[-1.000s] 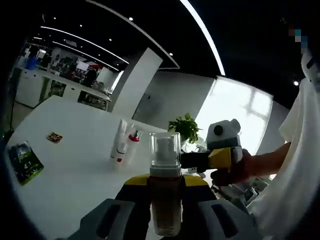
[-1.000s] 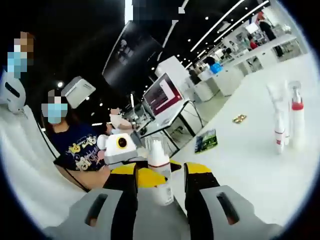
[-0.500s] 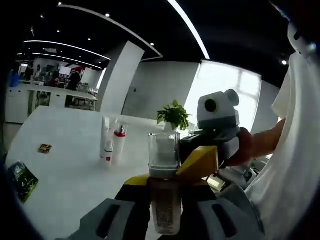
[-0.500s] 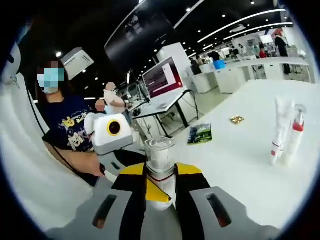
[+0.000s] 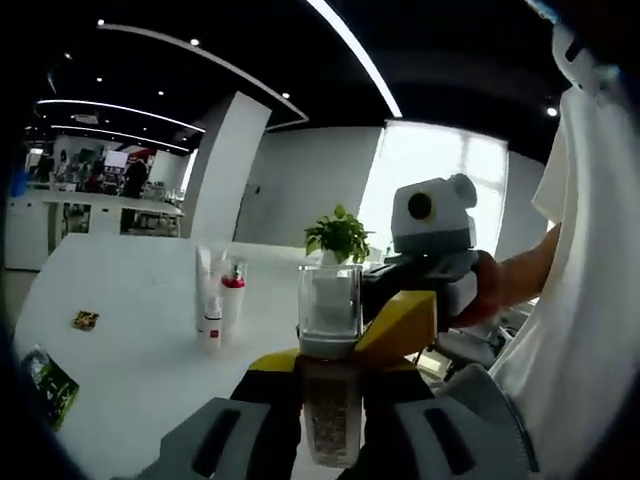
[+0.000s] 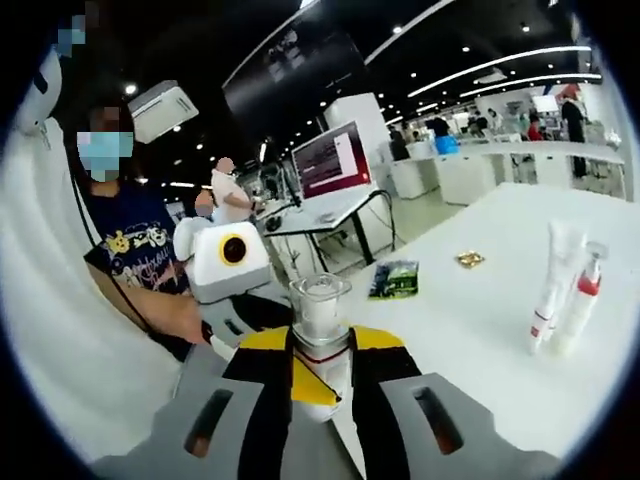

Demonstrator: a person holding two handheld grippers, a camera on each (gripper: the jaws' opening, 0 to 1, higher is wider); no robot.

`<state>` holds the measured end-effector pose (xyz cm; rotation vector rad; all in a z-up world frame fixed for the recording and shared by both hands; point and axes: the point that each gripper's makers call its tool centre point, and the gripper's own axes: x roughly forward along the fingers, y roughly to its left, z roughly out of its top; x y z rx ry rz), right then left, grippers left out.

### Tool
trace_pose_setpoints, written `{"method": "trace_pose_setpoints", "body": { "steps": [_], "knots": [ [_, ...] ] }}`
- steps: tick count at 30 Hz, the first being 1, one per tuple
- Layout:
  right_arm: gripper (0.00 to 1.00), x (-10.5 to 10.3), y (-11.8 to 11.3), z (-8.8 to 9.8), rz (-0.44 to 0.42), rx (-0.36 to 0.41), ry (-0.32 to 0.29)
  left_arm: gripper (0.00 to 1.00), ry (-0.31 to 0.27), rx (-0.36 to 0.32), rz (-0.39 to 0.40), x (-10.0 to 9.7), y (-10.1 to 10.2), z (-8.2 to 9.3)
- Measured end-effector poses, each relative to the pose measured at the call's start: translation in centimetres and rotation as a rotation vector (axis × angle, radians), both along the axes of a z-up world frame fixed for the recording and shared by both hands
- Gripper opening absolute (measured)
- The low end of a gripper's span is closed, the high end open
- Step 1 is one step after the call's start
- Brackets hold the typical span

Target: Arrange the skincare products in the storage area until every visible bottle or jar stands upright without overlapping.

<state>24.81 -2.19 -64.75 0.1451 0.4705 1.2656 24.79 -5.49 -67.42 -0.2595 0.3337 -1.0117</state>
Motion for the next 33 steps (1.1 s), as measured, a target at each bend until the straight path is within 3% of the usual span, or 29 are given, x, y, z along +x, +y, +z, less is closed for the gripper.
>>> {"method": "trace_pose_setpoints", "body": {
  "steps": [1,4,6,8,10,11,13,14,16,18,20,22,23,24,27,31,33],
  "knots": [
    [0.19,0.0,-0.1,0.1,0.006,0.0,-0.017,0.22,-0.009,0.003,0.0,0.0,0.0,0.0],
    [0.18,-0.1,-0.3,-0.1,0.002,-0.002,0.023,0.22,0.001,-0.006,-0.018,-0.2,-0.3,-0.1],
    [0.18,-0.5,-0.4,-0.2,0.011,-0.005,0.015,0.23,0.007,-0.01,-0.029,-0.4,-0.4,-0.2],
    [0.18,-0.6,-0.4,-0.4,0.014,-0.016,0.019,0.23,0.088,-0.025,-0.041,-0.9,-0.6,-0.7],
    [0.18,-0.8,-0.4,-0.6,0.014,-0.022,0.025,0.23,0.122,-0.033,-0.036,-1.0,-0.7,-0.8],
    [0.18,-0.9,-0.4,-0.6,0.013,-0.022,0.025,0.23,0.095,-0.023,-0.035,-0.9,-0.7,-0.8],
    [0.18,-1.0,-0.4,-0.4,0.003,-0.014,0.009,0.25,0.112,0.008,-0.017,-1.2,-0.3,-1.2],
    [0.18,-0.9,-0.4,0.2,-0.007,0.011,0.008,0.26,0.123,0.068,-0.012,-1.5,0.1,-2.2],
    [0.14,-0.8,-0.9,0.5,-0.027,0.022,0.003,0.3,0.072,0.124,-0.001,-1.4,0.6,-2.8],
    [0.14,-0.6,-1.0,0.5,-0.03,0.034,0.005,0.3,0.067,0.126,-0.005,-1.9,0.8,-2.7],
    [0.15,-0.8,-0.9,0.3,-0.029,0.065,0.024,0.26,-0.003,0.144,-0.017,-2.0,0.9,-2.2],
    [0.15,-0.8,-0.6,0.3,-0.021,0.077,0.033,0.26,0.013,0.148,0.002,-2.0,0.7,-2.3],
    [0.15,-1.0,-0.3,0.3,-0.01,0.074,0.034,0.25,0.092,0.124,0.004,-2.2,0.7,-2.6],
    [0.15,-1.0,-0.1,0.3,-0.007,0.073,0.033,0.25,0.112,0.113,0.019,-2.0,0.9,-2.7],
    [0.16,-0.8,0.4,0.1,-0.005,0.034,0.015,0.24,0.058,0.156,0.07,-1.4,1.5,-3.0],
    [0.18,-0.5,0.8,-0.7,-0.037,-0.003,0.013,0.24,0.032,0.205,0.122,-0.6,1.7,-3.2],
    [0.2,0.3,0.7,-1.5,-0.107,-0.047,0.017,0.24,0.083,0.253,0.216,0.1,2.3,-3.8]
  ]
}}
